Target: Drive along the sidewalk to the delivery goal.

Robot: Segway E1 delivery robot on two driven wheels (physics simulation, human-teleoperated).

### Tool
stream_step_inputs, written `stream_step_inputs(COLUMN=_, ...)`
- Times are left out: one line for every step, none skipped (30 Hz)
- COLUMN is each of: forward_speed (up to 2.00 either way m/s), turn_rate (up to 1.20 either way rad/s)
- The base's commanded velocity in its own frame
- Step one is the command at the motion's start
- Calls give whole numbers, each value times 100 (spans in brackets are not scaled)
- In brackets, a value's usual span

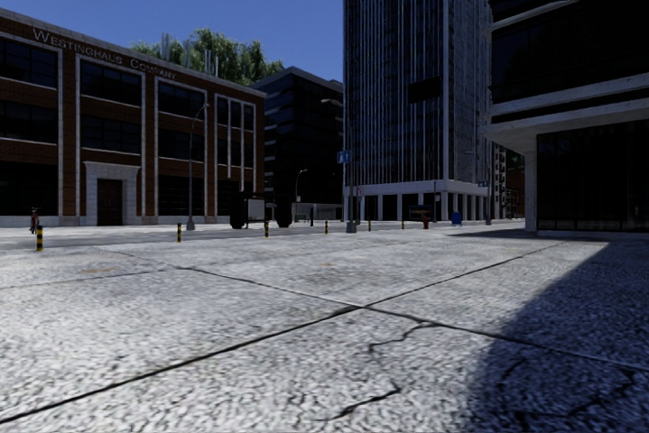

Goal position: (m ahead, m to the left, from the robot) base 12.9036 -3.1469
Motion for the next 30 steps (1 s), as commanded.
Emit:
stream_step_inputs(forward_speed=200, turn_rate=0)
stream_step_inputs(forward_speed=200, turn_rate=0)
stream_step_inputs(forward_speed=200, turn_rate=0)
stream_step_inputs(forward_speed=200, turn_rate=0)
stream_step_inputs(forward_speed=200, turn_rate=0)
stream_step_inputs(forward_speed=200, turn_rate=0)
stream_step_inputs(forward_speed=200, turn_rate=0)
stream_step_inputs(forward_speed=200, turn_rate=0)
stream_step_inputs(forward_speed=200, turn_rate=0)
stream_step_inputs(forward_speed=200, turn_rate=0)
stream_step_inputs(forward_speed=200, turn_rate=0)
stream_step_inputs(forward_speed=200, turn_rate=0)
stream_step_inputs(forward_speed=200, turn_rate=0)
stream_step_inputs(forward_speed=200, turn_rate=0)
stream_step_inputs(forward_speed=200, turn_rate=0)
stream_step_inputs(forward_speed=200, turn_rate=0)
stream_step_inputs(forward_speed=200, turn_rate=0)
stream_step_inputs(forward_speed=200, turn_rate=0)
stream_step_inputs(forward_speed=200, turn_rate=0)
stream_step_inputs(forward_speed=200, turn_rate=0)
stream_step_inputs(forward_speed=200, turn_rate=0)
stream_step_inputs(forward_speed=200, turn_rate=0)
stream_step_inputs(forward_speed=200, turn_rate=0)
stream_step_inputs(forward_speed=200, turn_rate=0)
stream_step_inputs(forward_speed=200, turn_rate=0)
stream_step_inputs(forward_speed=200, turn_rate=0)
stream_step_inputs(forward_speed=200, turn_rate=0)
stream_step_inputs(forward_speed=200, turn_rate=0)
stream_step_inputs(forward_speed=200, turn_rate=0)
stream_step_inputs(forward_speed=200, turn_rate=0)
